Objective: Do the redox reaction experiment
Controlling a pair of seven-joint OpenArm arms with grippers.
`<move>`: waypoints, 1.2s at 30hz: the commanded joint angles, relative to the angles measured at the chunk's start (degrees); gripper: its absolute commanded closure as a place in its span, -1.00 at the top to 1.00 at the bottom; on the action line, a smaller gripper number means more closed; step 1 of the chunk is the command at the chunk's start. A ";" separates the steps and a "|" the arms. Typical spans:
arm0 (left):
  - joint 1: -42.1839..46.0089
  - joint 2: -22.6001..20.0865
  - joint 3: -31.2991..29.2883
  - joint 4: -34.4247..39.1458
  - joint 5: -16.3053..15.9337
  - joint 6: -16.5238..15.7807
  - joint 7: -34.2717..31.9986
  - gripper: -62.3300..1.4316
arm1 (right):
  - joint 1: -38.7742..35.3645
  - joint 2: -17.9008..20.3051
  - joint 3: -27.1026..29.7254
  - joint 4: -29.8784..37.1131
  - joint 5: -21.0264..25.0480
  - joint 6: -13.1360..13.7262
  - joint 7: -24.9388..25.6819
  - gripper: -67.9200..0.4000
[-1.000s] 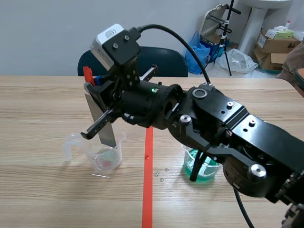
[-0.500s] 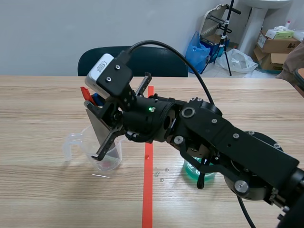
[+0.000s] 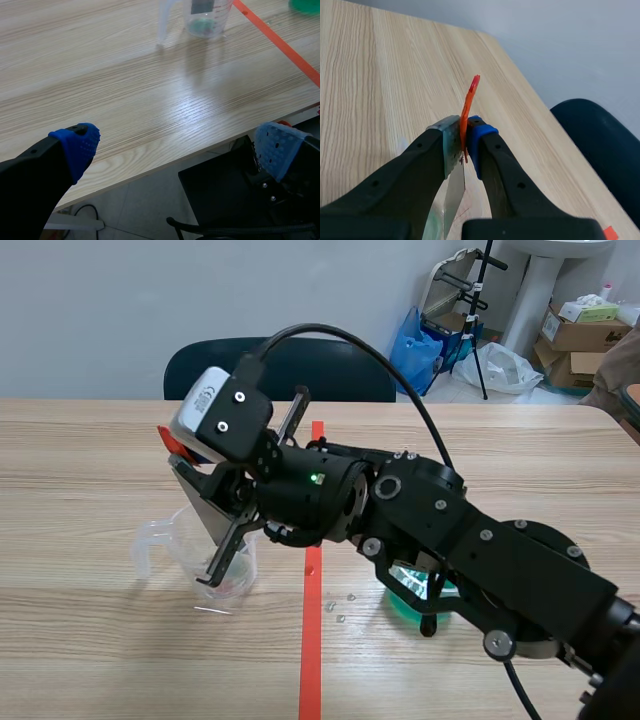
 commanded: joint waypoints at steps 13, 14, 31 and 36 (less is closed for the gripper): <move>0.07 0.13 0.26 0.57 -0.35 -0.07 -0.79 1.00 | 1.11 -0.50 0.04 -1.38 -2.05 -0.22 3.37 -0.95; 0.07 0.13 0.26 0.57 -0.35 -0.07 -0.79 1.00 | 1.11 -0.50 0.04 -1.38 -2.05 -0.22 3.37 -0.95; 0.07 0.13 0.26 0.57 -0.35 -0.07 -0.79 1.00 | 1.11 -0.48 0.04 -1.38 -5.90 2.78 3.34 0.38; 0.07 0.13 0.26 0.57 -0.35 -0.07 -0.79 1.00 | 1.11 -0.48 0.04 -1.38 -5.90 2.82 3.34 0.59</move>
